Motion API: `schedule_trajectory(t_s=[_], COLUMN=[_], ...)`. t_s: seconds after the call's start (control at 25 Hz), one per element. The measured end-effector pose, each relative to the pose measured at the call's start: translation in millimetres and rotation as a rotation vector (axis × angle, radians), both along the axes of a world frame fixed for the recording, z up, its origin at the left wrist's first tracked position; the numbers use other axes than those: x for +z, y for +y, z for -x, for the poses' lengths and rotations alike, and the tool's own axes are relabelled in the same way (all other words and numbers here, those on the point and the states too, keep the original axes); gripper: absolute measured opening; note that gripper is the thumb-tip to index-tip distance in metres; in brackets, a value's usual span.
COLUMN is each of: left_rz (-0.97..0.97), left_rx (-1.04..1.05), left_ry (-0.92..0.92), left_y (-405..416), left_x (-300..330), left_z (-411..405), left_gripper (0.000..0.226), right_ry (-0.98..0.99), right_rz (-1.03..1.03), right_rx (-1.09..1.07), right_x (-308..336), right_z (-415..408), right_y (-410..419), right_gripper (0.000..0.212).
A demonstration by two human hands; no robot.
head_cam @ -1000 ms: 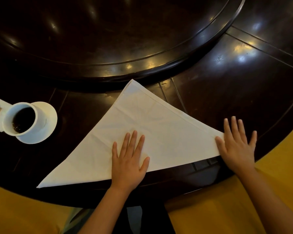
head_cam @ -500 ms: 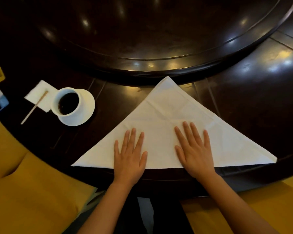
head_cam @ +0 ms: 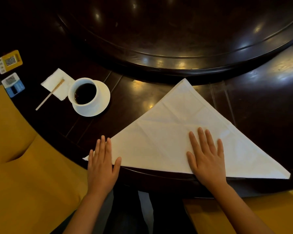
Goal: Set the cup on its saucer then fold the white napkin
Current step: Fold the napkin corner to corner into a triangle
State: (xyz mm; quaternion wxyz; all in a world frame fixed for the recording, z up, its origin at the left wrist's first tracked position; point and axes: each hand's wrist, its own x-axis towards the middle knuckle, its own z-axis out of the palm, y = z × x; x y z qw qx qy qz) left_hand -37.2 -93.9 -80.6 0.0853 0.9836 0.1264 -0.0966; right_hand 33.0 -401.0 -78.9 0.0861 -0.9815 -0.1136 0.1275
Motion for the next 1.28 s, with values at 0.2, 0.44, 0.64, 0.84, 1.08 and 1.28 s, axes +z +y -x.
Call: schedule_trajectory(t_s=[0.2,0.44,0.64,0.84,1.08,1.28], left_rz=[0.028,-0.073,-0.067,-0.080,-0.029,-0.067], left_rx=[-0.077,-0.363,-0.354,-0.362,-0.398,-0.591], left_ry=[-0.085,0.005,-0.004,-0.015,-0.047,-0.015], left_y=[-64.8,-143.3,-142.3,-141.8,-169.9,-200.3], left_x=[10.4,-2.2,-7.6,-7.1,0.3,-2.5], left_z=[-14.2,-59.8,-58.4,-58.4,-67.4,-80.2], left_gripper=[0.068,0.067,0.069,0.070,0.071,0.074], right_ry=[-0.027,-0.024,-0.043,-0.032,0.055,0.078], right_rz=[-0.035,-0.010,0.049,-0.110,-0.043,0.132], right_rx=[0.072,0.343,0.312,0.107,-0.151,-0.357], right_x=[0.2,-7.5,-2.3,9.9,24.5,43.9], right_z=[-1.7,-109.2,-164.6,-131.7,-38.1,17.5], right_y=[21.6,35.9,20.9,6.4,-82.9,-151.7], right_gripper=[0.063,0.057,0.059,0.064,0.063,0.060])
